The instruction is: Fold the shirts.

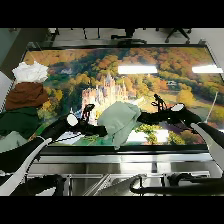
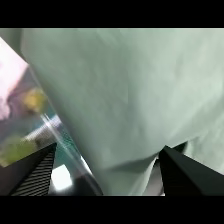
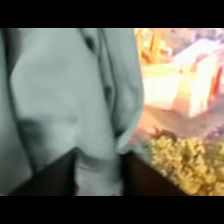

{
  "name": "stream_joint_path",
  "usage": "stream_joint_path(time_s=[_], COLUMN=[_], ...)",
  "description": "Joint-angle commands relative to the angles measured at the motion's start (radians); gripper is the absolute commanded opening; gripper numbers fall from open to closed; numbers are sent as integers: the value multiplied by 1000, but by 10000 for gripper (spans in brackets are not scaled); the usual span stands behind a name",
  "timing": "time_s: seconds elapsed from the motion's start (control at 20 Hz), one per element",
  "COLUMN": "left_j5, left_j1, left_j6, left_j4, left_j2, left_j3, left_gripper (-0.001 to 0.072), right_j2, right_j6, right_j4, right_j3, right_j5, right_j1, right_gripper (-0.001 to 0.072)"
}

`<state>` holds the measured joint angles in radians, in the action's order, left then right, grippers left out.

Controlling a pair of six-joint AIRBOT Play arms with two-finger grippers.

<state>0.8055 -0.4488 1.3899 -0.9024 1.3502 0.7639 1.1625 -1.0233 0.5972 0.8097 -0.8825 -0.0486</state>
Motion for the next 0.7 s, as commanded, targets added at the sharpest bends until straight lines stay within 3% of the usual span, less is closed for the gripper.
stream_joint_path(time_s=[0.0,0.05,0.1,0.15,0.2,0.25,0.45,0.65], left_j5=[-136,-158,-179,-182,-178,-170,-83,81], left_j1=[-8,-8,-8,-8,-6,3,104,250], left_j6=[23,22,21,21,18,-1,-40,-55], left_j4=[77,111,126,129,126,130,137,139], left_j2=[-1,-1,-2,-2,-2,-5,-147,-365], left_j3=[-9,-9,-9,-9,-9,-8,45,269], left_gripper=[573,427,329,242,101,24,23,23], right_j2=[39,39,39,39,39,37,-45,-204], right_j6=[133,138,138,138,138,138,132,133], right_j4=[-137,-146,-145,-145,-144,-145,-153,-240], right_j3=[26,39,51,65,77,92,172,338], right_j5=[-14,-35,-61,-90,-118,-155,-306,-514], right_j1=[-4,-3,-2,4,12,26,151,294], right_gripper=[93,84,28,23,23,22,22,22])
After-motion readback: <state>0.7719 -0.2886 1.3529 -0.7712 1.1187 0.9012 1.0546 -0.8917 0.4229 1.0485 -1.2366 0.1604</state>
